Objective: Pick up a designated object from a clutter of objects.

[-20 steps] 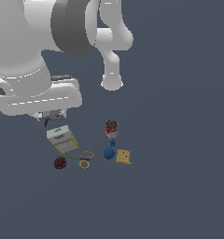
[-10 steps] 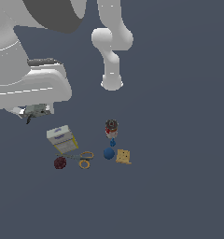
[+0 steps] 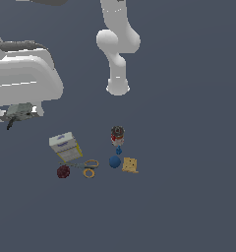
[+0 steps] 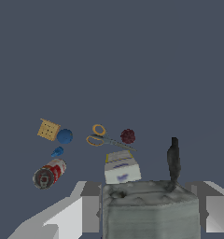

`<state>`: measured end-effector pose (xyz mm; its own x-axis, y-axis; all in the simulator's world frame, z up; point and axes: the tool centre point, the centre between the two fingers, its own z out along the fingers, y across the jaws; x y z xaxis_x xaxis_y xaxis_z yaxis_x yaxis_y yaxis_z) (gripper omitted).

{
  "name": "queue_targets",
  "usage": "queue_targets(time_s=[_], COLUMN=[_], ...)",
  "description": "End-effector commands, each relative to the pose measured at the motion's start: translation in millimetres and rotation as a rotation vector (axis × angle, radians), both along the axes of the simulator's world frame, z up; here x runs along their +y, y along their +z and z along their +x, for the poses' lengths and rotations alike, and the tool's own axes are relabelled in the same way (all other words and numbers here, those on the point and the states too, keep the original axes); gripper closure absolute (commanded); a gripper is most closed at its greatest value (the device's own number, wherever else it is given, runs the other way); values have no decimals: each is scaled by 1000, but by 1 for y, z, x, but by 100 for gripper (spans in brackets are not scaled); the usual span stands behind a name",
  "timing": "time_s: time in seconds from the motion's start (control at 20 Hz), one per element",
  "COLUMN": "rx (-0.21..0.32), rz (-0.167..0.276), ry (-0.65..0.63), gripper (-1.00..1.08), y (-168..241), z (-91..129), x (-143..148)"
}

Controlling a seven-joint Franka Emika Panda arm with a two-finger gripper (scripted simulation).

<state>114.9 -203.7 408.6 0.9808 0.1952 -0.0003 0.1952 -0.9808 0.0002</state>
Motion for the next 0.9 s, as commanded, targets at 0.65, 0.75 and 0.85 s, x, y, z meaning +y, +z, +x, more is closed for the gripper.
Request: queue_targets(time_s=[0.65,0.75,0.85], rx=[0,0,0], rz=[0,0,0], ry=[0,0,0], gripper=[108,108,108], y=[26,27,27], z=[17,17,17], x=[-6,-6,-6])
